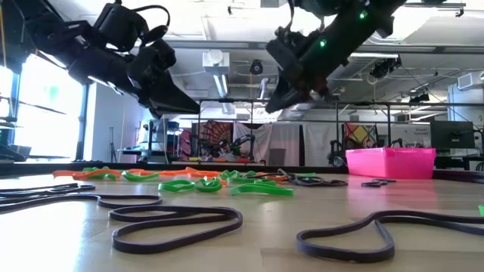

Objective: Sort rubber bands into baskets
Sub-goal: Put the orange rubber band into the red bin

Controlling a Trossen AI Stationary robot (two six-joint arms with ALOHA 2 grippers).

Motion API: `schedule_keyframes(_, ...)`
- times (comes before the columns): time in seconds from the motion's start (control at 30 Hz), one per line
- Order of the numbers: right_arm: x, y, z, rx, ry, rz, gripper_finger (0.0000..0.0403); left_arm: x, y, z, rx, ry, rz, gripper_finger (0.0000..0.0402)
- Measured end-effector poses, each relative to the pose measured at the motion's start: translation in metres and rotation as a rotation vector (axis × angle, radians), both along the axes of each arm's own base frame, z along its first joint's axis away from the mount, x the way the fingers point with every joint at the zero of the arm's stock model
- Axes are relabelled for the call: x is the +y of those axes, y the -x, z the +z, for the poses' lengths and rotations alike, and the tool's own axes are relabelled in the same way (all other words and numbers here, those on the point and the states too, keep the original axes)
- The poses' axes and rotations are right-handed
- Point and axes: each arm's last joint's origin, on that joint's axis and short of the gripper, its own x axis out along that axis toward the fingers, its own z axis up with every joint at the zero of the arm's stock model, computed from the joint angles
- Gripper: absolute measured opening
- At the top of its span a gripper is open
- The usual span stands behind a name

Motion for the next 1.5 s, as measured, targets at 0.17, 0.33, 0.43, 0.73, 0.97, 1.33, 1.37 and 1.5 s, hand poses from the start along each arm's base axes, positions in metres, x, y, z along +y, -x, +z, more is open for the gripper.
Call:
schedule_keyframes(0.17,-0.007,-0.007,-0.028,0.089,-0.058,0.006,0.0060,-0.004,-0.001,0.000,0.000,-0.001,-0.017,0.0072)
schedule_keyframes(0.33,-0.022,-0.013,-0.055,0.189,-0.075,0.065,0.0113,-0.004,-0.001,0.000,0.000,-0.001,-0.017,0.0076)
schedule_keyframes(0.43,-0.030,-0.016,-0.066,0.212,-0.099,0.096,0.0120,-0.004,-0.001,0.000,0.001,-0.002,-0.017,0.0076)
schedule_keyframes(0.73,-0.047,-0.021,-0.078,0.203,-0.110,0.126,0.0101,-0.004,-0.001,0.000,0.001,-0.004,-0.014,0.0076)
schedule_keyframes(0.97,-0.056,-0.020,-0.077,0.203,-0.094,0.107,0.0009,-0.004,-0.001,0.000,0.001,-0.007,-0.006,0.0076)
schedule_keyframes(1.33,-0.042,-0.019,-0.036,0.130,-0.018,0.128,0.0001,-0.004,-0.001,0.000,0.003,-0.006,-0.006,0.0076)
schedule_keyframes(1.37,-0.042,-0.019,-0.035,0.132,-0.027,0.123,0.0003,-0.004,-0.001,0.000,0.003,-0.007,-0.005,0.0076)
schedule_keyframes(1.5,-0.043,-0.017,-0.042,0.159,-0.076,0.100,0.0033,-0.004,-0.001,0.000,0.002,-0.007,-0.006,0.0076)
